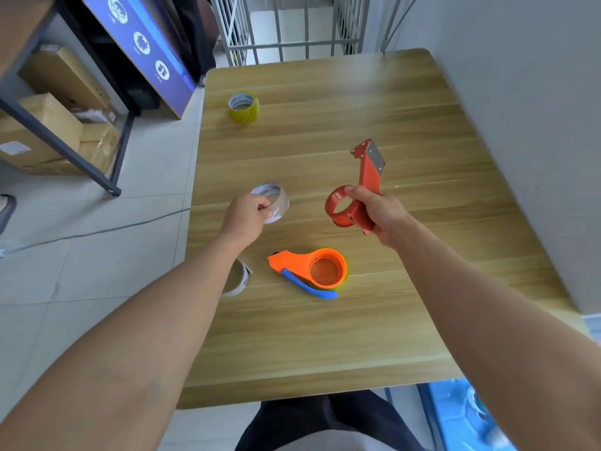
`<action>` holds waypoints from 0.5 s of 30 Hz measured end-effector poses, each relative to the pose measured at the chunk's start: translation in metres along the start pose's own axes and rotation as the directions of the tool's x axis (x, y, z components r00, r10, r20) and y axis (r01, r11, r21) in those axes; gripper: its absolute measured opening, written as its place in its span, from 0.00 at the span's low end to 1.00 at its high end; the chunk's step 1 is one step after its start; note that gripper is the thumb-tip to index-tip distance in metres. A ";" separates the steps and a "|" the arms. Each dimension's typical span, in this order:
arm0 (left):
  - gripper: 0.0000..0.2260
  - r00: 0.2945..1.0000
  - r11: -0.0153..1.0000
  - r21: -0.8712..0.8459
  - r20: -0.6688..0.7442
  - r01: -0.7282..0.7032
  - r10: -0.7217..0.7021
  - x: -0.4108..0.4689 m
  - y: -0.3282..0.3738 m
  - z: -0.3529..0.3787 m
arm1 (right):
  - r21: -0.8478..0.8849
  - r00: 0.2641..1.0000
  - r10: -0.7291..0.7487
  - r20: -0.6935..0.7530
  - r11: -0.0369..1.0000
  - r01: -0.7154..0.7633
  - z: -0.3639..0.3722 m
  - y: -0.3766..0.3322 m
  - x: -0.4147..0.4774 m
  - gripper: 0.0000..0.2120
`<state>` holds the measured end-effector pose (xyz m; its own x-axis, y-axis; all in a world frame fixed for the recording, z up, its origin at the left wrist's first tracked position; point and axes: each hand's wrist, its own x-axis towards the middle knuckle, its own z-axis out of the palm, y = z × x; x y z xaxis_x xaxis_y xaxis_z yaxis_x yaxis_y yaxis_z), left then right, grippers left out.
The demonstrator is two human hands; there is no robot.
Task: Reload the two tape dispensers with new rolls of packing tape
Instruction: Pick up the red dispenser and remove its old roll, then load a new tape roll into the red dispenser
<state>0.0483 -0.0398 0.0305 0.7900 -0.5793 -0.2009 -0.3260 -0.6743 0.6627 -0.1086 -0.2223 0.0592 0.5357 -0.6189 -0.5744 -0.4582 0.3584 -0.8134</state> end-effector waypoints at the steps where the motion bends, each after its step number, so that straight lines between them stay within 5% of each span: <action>1: 0.05 1.000 0.999 0.041 0.010 -0.001 0.000 0.000 -0.010 0.000 | -0.005 1.000 0.005 -0.003 1.000 -0.005 0.001 0.003 0.003 0.15; 15: 0.14 0.973 0.927 0.374 0.197 0.037 -0.118 0.002 -0.073 0.011 | -0.008 0.994 0.112 -0.010 0.994 -0.112 0.022 0.033 0.028 0.28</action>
<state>0.0683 0.0032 -0.0263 0.7049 -0.5742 -0.4163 -0.4669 -0.8175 0.3372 -0.0937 -0.2122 0.0143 0.4737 -0.5820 -0.6610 -0.5209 0.4200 -0.7431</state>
